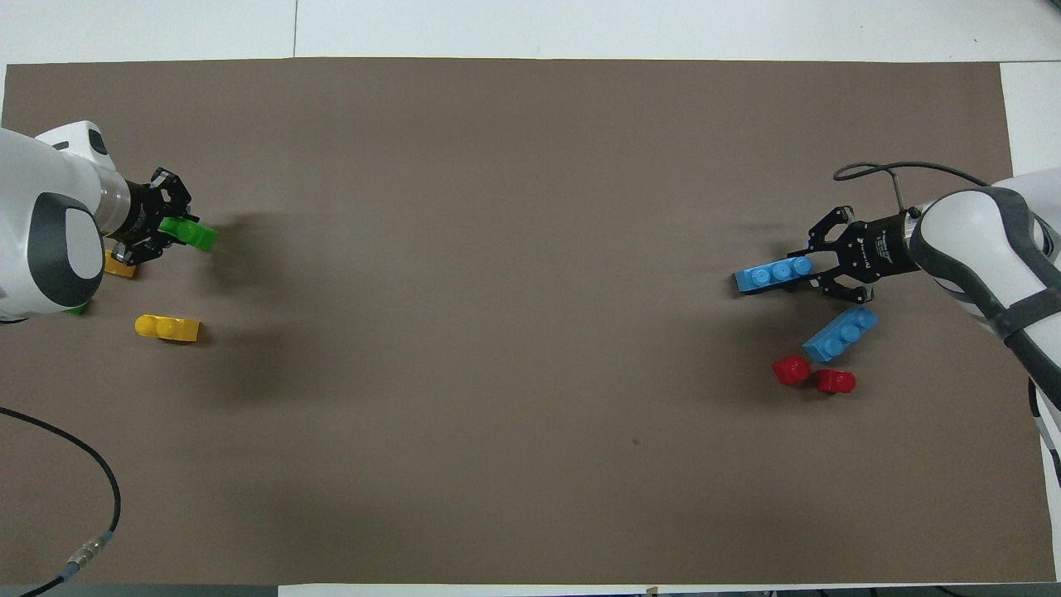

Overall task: Remove green block with left arm and hold with right
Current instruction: 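Place the blue brick with the right gripper while the left gripper carries green, then place the green brick with the left gripper while the right gripper retracts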

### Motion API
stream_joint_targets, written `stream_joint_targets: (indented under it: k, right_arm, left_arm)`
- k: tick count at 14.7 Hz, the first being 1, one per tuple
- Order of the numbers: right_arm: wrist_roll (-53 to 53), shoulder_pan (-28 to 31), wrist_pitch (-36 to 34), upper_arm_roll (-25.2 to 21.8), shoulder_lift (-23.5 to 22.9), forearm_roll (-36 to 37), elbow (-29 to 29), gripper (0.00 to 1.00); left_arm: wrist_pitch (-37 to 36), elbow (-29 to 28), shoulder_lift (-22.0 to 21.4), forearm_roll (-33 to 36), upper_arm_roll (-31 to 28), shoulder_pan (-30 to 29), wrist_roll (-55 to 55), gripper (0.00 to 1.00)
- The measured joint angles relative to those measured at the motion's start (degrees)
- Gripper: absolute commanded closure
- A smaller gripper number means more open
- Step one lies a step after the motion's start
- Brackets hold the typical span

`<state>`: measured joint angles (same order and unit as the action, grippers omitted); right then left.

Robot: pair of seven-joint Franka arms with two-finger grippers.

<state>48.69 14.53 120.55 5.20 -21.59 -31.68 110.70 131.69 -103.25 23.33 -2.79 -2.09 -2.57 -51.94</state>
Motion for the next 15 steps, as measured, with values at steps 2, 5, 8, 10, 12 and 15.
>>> stream_joint_targets:
  k: [2, 5, 8, 10, 12, 15]
  right_arm:
    - [0.01, -0.19, 0.0, 0.08, -0.04, 0.0, -0.02, 0.0]
    - [0.01, -0.7, -0.78, 0.13, 0.15, 0.03, -2.0, 0.0]
    - [-0.03, -1.73, -4.8, 0.24, 2.49, 4.59, -6.45, 0.0]
    - [-0.38, -3.46, -7.98, 0.35, 5.83, 9.71, -8.85, 0.0]
    - [-3.91, -5.43, -13.77, 0.46, 8.83, 14.99, -12.33, 0.0]
    - [-16.18, -7.34, -21.98, 0.58, 10.78, 21.5, -18.96, 0.0]
  left_arm:
    - [1.72, 0.12, 1.26, 0.0, 0.0, -0.05, 0.0, 1.0]
    - [2.27, 0.2, 1.76, -0.02, 0.0, -0.26, 0.0, 1.0]
    - [2.97, 0.19, 1.84, -0.02, 0.0, -0.32, 0.0, 0.95]
    - [4.97, 0.17, 2.12, -0.02, 0.01, -0.34, 0.01, 0.0]
    - [6.44, 0.12, 2.55, -0.02, 0.03, -0.34, 0.06, 0.0]
    - [7.03, 0.12, 3.23, 0.0, 0.06, -0.35, 0.22, 0.0]
